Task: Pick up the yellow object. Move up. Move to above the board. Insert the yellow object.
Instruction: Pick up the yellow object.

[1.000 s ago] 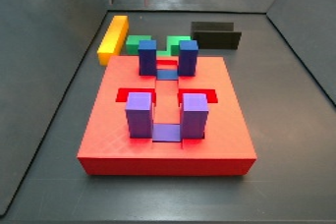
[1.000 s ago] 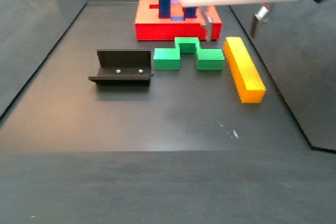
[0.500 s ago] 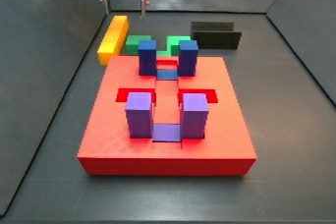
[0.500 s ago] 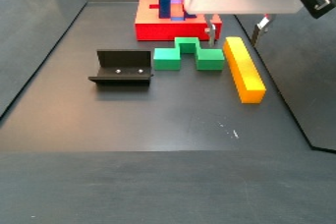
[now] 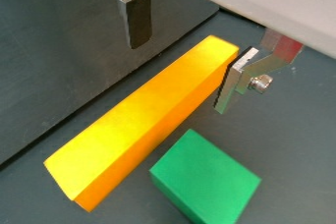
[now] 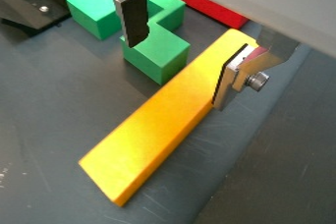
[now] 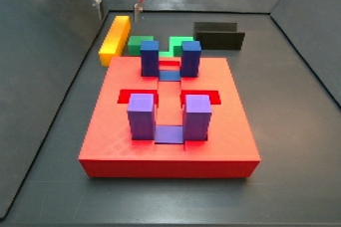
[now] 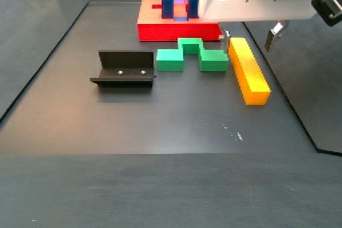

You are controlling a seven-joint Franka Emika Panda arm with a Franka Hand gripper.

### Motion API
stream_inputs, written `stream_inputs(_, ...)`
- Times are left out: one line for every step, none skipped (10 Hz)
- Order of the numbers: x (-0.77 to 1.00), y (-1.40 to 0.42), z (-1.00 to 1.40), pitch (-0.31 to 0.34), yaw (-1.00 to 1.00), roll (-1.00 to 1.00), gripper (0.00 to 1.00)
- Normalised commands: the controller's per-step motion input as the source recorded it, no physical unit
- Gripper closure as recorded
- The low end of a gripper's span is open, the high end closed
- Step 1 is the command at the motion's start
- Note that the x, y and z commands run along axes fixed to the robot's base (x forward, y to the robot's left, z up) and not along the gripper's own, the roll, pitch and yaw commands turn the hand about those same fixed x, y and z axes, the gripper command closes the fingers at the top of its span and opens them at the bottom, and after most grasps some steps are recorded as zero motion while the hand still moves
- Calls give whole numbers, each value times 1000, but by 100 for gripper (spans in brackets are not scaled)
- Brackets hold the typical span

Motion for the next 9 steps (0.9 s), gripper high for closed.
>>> stream_inputs(0,-57,-217,-14,0,16,0)
stream_inputs(0,-3,-206,-39,0,10,0)
stream_inputs(-200,0,-114,-4,-14,0,0)
stream_inputs(-311,0,-106,-29,-54,0,0)
stream_inputs(-229,0,-131,-34,-34,0,0)
stream_inputs(-71,0,-174,-40,0,0,0)
stream_inputs(0,0,-183,-31,0,0,0)
stream_inputs(40,0,-140,-20,0,0,0)
stream_inputs(129,0,-149,-10,6,0,0)
